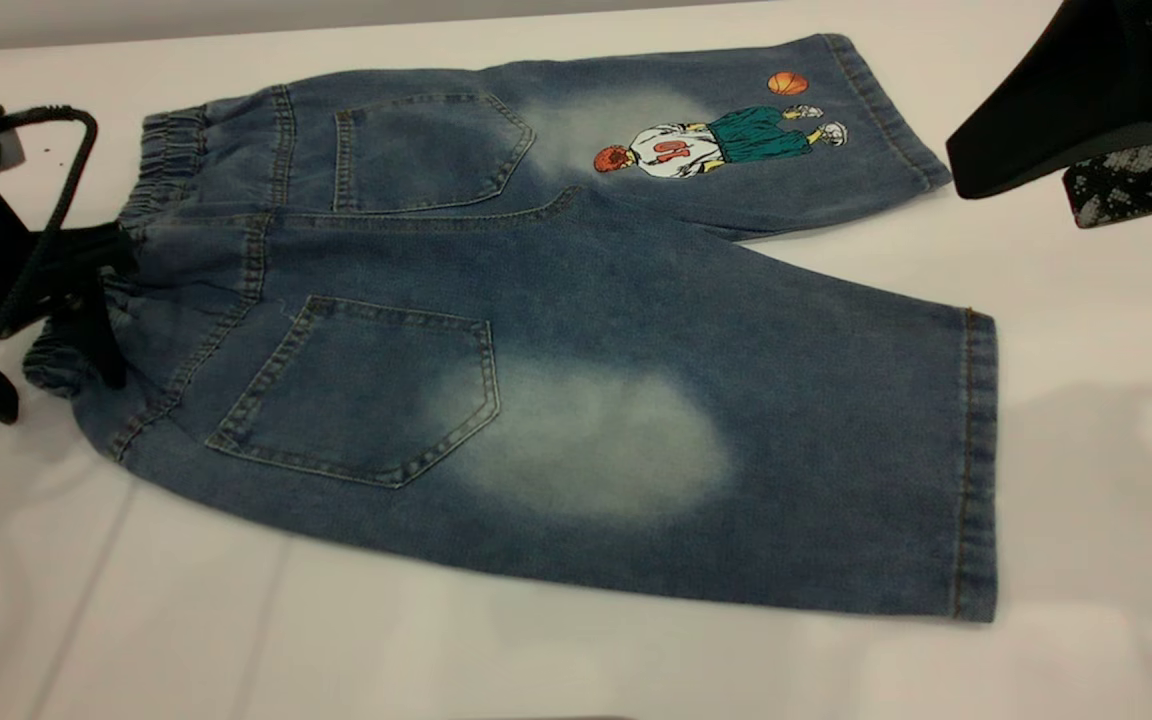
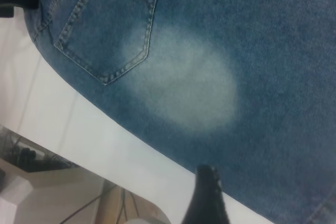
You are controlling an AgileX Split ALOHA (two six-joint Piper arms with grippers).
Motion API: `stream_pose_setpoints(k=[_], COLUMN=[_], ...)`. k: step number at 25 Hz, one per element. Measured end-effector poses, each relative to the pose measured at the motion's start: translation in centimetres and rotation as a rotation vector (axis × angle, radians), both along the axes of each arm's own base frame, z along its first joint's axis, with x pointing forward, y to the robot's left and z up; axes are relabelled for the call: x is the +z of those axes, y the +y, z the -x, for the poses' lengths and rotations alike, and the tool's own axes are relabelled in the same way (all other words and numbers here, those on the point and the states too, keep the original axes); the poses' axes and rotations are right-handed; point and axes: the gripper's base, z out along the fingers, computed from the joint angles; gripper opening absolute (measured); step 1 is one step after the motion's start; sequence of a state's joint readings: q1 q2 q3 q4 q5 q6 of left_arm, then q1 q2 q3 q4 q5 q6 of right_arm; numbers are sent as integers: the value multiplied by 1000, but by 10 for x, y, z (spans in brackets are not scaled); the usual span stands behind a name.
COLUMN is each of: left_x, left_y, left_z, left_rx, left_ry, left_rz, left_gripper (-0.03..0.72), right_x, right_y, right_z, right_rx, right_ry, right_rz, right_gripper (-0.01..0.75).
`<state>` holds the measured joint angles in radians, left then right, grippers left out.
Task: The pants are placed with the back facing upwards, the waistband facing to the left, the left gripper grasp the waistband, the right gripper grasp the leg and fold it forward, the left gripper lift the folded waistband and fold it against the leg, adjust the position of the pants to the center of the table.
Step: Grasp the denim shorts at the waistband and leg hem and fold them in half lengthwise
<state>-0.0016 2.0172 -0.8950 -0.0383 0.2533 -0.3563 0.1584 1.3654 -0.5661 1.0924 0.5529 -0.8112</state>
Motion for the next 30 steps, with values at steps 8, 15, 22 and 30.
stream_pose_setpoints(k=[8,15,22,30], left_x=[-3,-10,-10,7], left_y=[-1,-1,-1,-5], left_z=[-4,-8,-12,-8], left_rx=[-23,-16,1,-86], left_ry=[-34,-52,-92,-71], left_rz=[-8,-6,-1,-23], left_gripper=[484,481,214,92], right_x=[0,0,-3,-43], right_y=[-1,-1,0,9], right_z=[-1,-2,-2,-4], right_rx=[-11,-17,-21,15], right_ry=[-9,-11,13,247], right_rz=[8,10,3,-20], right_gripper=[478,478,478,478])
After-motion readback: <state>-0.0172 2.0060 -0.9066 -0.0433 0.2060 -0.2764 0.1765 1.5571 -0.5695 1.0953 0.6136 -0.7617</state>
